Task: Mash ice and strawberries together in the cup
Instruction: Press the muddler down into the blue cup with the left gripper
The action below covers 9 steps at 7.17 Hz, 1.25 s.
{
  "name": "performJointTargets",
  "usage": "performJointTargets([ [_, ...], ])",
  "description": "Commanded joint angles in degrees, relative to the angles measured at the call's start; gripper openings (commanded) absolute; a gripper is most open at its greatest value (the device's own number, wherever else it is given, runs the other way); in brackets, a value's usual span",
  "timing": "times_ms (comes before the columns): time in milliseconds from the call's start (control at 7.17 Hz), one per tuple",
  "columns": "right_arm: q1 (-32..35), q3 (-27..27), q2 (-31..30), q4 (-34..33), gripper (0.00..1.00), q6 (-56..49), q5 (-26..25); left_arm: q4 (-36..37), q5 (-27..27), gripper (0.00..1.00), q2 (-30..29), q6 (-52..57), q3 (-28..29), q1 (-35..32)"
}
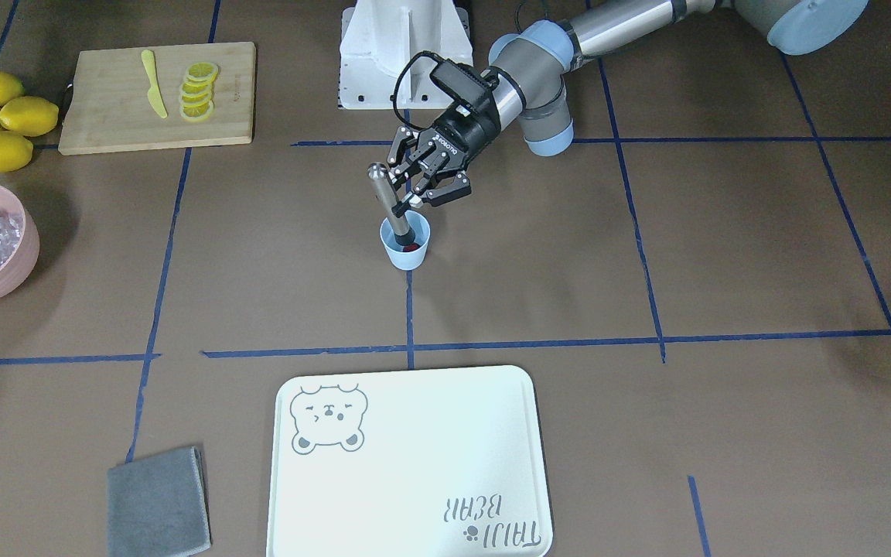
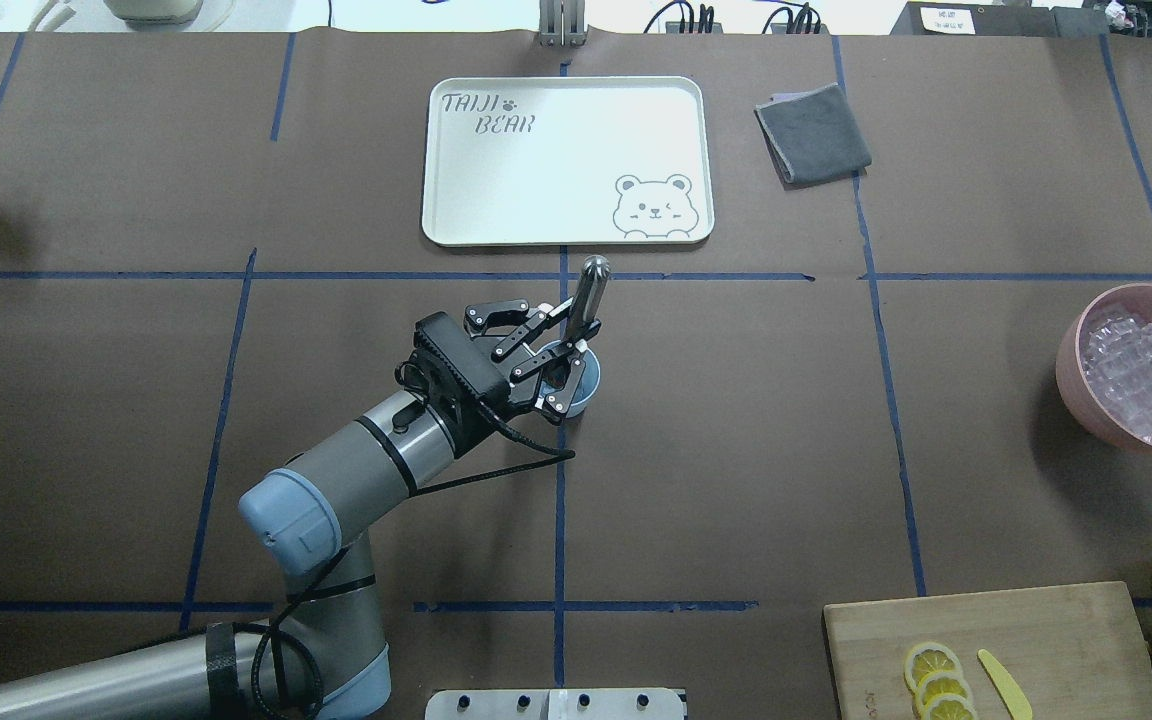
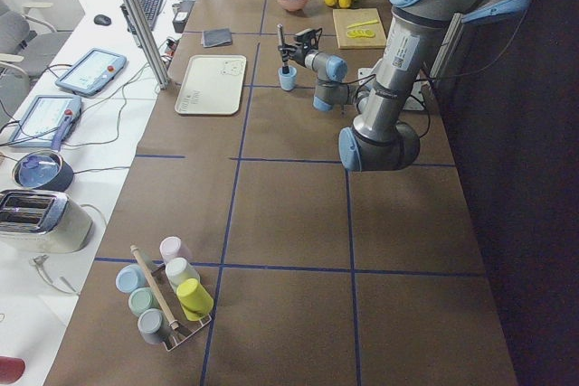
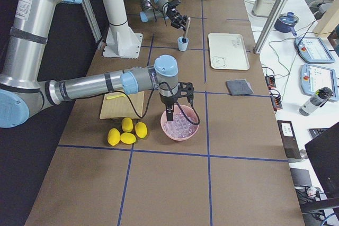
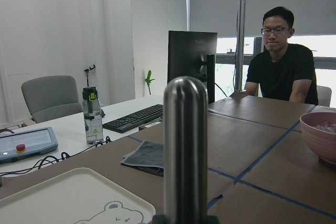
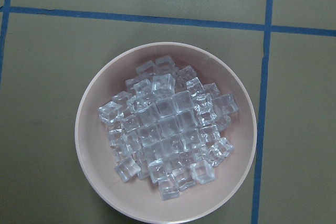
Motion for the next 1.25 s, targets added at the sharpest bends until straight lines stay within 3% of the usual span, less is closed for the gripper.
performJointTargets([
  [0, -0.03, -0.16, 0.16, 0.06, 1.00, 0.00, 0.00, -1.23, 0.00, 0.03, 0.00, 0.41, 1.40, 0.21],
  [697, -0.03, -0.51, 0.16, 0.15, 1.00, 0.00, -0.09, -1.50, -0.17, 0.00, -0.26, 0.51, 0.62, 0.21],
  [976, -0.03, -0.78, 0.16, 0.15, 1.00, 0.00, 0.00, -0.28, 0.00, 0.00, -0.27, 0.68, -4.62, 0.04],
  [1115, -0.03, -0.78, 0.16, 0.15, 1.00, 0.00, 0.00, 4.86, 0.00, 0.00, 0.34, 0.68, -8.83, -0.14],
])
